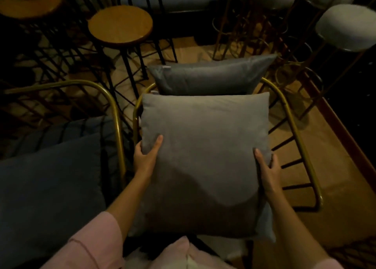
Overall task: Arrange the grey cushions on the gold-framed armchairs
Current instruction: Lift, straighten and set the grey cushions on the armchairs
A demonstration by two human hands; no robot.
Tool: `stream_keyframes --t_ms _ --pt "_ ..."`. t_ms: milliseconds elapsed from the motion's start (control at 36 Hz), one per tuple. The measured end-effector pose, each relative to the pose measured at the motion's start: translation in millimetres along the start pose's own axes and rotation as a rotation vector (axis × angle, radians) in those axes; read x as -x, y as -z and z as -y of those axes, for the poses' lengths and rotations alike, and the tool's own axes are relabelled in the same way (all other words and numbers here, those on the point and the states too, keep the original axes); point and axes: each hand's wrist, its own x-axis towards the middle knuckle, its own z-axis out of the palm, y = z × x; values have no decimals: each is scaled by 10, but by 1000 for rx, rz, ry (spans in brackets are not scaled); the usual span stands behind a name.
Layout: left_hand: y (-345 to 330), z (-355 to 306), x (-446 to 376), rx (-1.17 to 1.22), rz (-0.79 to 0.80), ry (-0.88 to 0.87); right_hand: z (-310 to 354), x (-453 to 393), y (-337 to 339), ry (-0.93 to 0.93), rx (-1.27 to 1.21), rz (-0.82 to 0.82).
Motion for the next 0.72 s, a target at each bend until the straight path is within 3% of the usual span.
stream_keyframes --t_ms 306,556,722 --pt "1618 -502 -421 25 -266 -104 610 433 -1499 128 -26 328" --pt "3301 -705 -994 190 -483 -89 1220 997 -3257 75 53 590" --pt "4368 -954 -1641 264 -486 -93 1655 1333 -4480 158 74 735"
